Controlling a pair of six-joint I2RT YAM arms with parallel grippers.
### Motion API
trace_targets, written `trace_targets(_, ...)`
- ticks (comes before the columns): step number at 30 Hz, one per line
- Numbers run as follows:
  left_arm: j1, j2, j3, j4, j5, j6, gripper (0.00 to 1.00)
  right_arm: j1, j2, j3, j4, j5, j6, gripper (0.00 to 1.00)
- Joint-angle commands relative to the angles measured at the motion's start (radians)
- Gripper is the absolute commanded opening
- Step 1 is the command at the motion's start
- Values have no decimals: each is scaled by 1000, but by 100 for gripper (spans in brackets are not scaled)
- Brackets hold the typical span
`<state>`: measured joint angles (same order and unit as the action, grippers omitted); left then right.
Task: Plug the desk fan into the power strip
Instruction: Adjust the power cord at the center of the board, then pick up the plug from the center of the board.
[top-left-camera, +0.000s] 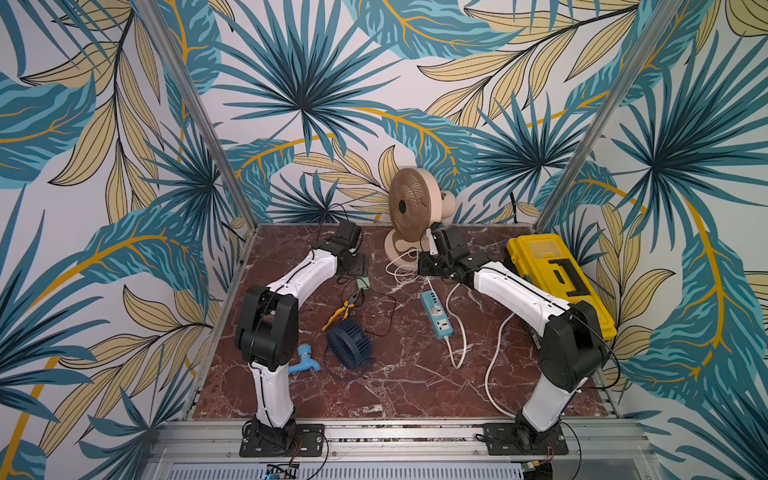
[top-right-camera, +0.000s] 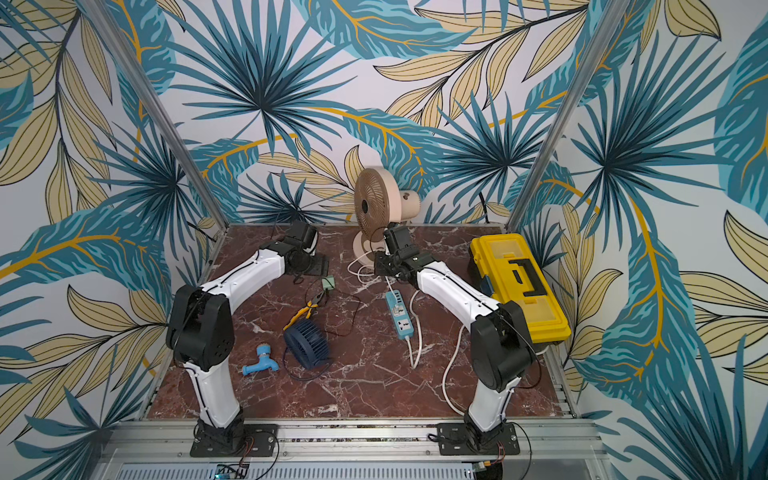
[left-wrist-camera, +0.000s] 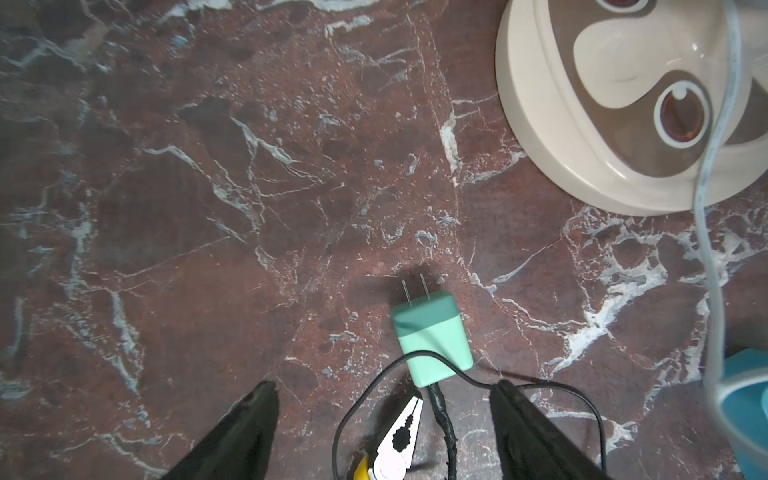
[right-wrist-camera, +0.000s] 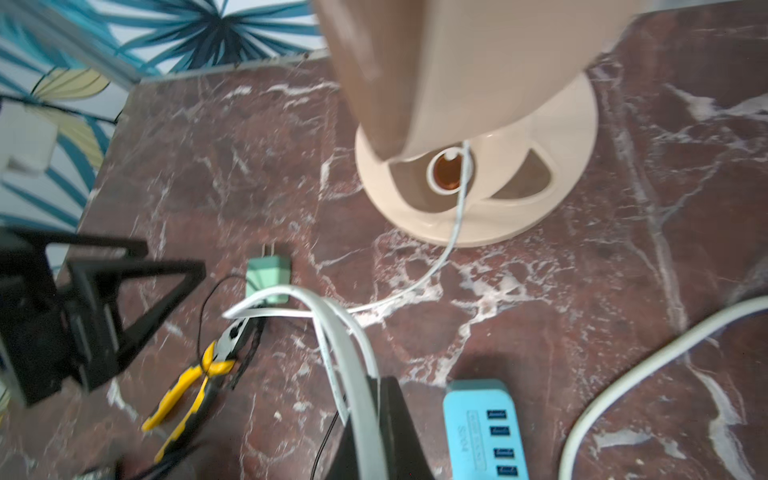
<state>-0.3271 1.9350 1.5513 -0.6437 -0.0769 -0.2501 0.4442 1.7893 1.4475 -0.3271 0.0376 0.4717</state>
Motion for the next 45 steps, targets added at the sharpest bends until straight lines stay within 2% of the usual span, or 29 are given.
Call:
trace_targets(1,2,31,43,-36,48,3,84,-63,31,-16,118,61,94,0)
trace_targets(5,1,73,41,-32,49,-12,87,-112,36,-56,193,80,152,0)
trace_targets(11,-11,136,87,-38,51,-36,90,-165,50,-73,160,166,188,0)
trace_targets(12,-17,148,100,-42,48,-41,90,-172,54,-70,151,172,181,3)
trace_targets(16,-44,196,148,-64,23,-50,88,-203,56,-75,135,137,153,42)
trace_targets(20,-60,239,179,-78,2,-62,80,-225,38,-70,102,65,105,72)
trace_targets(22,-66,249,188,-83,-9,-64,73,-229,22,-59,60,27,84,82)
trace_targets(24,-75,255,196,-89,-18,-66,65,-230,0,-58,41,-16,68,97)
trace_targets(28,-90,252,207,-97,-24,-68,44,-229,-68,-62,-11,-76,59,100)
trace_targets(31,-98,237,208,-97,-55,-72,36,-230,-109,-48,-75,-85,60,99)
trace_targets(36,-122,155,177,-72,-40,-74,31,-230,-196,-69,-100,-174,61,100)
trace_targets(39,-131,68,121,-33,-11,-82,30,-229,-252,-121,-69,-272,68,100)
trace_targets(45,-132,-163,-78,129,97,-130,28,-229,-331,-277,131,-482,120,99)
